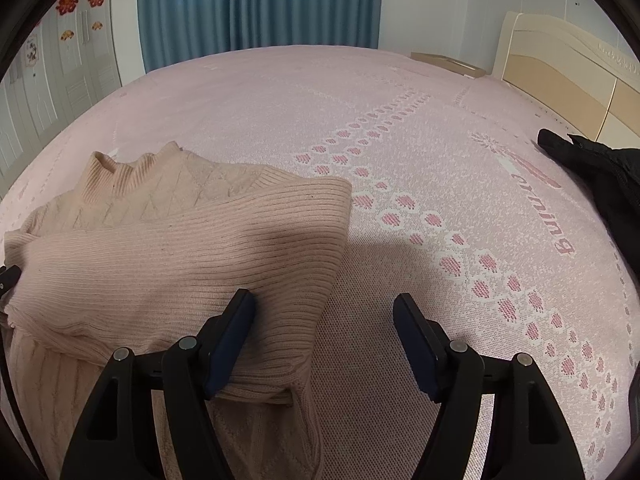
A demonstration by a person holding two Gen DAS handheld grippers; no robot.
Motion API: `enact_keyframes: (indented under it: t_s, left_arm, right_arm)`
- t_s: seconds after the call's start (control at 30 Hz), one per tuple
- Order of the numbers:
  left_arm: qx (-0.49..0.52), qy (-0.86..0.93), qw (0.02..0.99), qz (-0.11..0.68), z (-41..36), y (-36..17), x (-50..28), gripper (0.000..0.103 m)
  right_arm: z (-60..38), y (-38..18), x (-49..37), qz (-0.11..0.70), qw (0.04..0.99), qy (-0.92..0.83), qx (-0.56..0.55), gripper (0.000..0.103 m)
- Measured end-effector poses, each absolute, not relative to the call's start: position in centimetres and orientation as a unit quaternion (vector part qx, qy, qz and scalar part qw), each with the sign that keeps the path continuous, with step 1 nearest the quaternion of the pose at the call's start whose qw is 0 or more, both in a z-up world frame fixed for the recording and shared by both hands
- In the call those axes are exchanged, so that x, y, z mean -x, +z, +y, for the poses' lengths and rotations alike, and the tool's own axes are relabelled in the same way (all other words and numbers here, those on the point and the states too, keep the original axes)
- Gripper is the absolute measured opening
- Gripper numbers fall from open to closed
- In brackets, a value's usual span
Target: Fold small clothes
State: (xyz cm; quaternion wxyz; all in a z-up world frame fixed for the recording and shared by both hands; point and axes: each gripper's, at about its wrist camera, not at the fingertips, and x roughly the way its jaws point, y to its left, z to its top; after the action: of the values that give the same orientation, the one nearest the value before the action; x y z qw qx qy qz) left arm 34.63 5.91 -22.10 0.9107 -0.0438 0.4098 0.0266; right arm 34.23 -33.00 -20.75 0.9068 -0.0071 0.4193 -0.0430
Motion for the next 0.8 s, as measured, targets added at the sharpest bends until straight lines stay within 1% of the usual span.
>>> enact_keyframes:
  t_s: [0.07, 0.13, 0.27, 0.33, 0.43, 0.63, 0.7, 0.8]
  left_arm:
    - [0.042, 0.028, 0.911, 0.409, 5.9, -22.0, -34.6, 0.060]
    - [0.042, 0.038, 0.910, 0.410, 6.0, -22.0, -34.6, 0.074]
    - [0.079, 0.030, 0.908, 0.410, 7.3, -21.8, -34.3, 0.074]
    - [0.095, 0.033, 0.901, 0.422, 8.0, -21.6, -33.7, 0.073]
    - [0.128, 0.021, 0.898, 0.422, 9.0, -21.0, -31.0, 0.073]
    - [0.121, 0.010, 0.888, 0.443, 9.7, -20.2, -25.4, 0.072]
    - [0.125, 0.009, 0.887, 0.445, 10.0, -19.6, -23.2, 0.072]
    - [0.113, -0.003, 0.891, 0.440, 9.9, -18.6, -20.1, 0.072]
  right_arm:
    - [-33.0, -20.7, -34.2, 0.419, 0.907, -0.042, 0.008, 0.070]
    - [-33.1, -20.6, -34.0, 0.417, 0.908, -0.041, 0.005, 0.070]
    - [-33.2, -20.2, -33.7, 0.411, 0.911, -0.040, 0.005, 0.070]
    - [-33.2, -19.7, -33.2, 0.413, 0.910, -0.037, 0.007, 0.070]
    - [-34.1, -18.8, -31.1, 0.411, 0.911, -0.035, -0.024, 0.070]
    - [-34.6, -17.6, -23.7, 0.419, 0.906, -0.016, -0.053, 0.068]
    - [-34.5, -17.0, -21.6, 0.418, 0.907, -0.015, -0.054, 0.066]
    - [-33.9, -15.6, -17.7, 0.402, 0.915, -0.012, -0.041, 0.066]
